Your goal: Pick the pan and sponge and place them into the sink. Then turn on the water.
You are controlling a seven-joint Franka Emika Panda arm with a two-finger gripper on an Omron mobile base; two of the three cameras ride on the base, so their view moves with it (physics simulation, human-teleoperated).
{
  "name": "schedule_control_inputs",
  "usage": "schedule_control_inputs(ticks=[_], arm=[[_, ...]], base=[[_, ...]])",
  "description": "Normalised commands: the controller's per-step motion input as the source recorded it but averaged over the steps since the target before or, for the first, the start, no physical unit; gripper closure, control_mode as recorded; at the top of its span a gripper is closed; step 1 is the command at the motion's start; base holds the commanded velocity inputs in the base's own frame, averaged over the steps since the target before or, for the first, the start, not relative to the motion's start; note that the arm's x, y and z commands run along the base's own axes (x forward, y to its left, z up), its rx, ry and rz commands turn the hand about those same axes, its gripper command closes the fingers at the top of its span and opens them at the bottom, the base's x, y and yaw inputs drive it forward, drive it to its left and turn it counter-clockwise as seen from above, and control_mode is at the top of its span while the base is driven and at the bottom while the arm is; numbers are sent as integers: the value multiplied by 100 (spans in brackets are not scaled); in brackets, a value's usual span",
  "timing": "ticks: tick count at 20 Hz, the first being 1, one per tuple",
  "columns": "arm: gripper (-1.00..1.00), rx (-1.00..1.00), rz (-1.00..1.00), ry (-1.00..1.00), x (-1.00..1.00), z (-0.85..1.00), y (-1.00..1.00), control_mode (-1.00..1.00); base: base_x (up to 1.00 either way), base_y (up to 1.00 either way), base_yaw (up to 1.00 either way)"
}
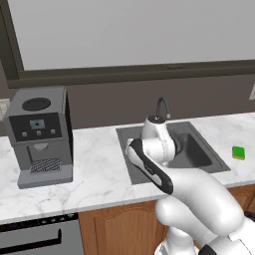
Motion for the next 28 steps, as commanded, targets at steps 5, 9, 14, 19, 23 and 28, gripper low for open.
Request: schedule_control_inputs(ticks=[5,9,14,19,23,28], arm=[[100,4,-4,0,-10,1,-34,-100],[100,2,-1,-2,2,0,-10,-100],[100,1,0,1,9,0,-5,-100],[100,5,0,14,4,2,-12,-100],[100,4,0,20,0,2,-12,-100],[100,2,-1,11,0,1,-12,-100]], base=[[0,0,0],[0,0,0],[0,0,0],[0,0,0],[0,0,0],[0,0,0]])
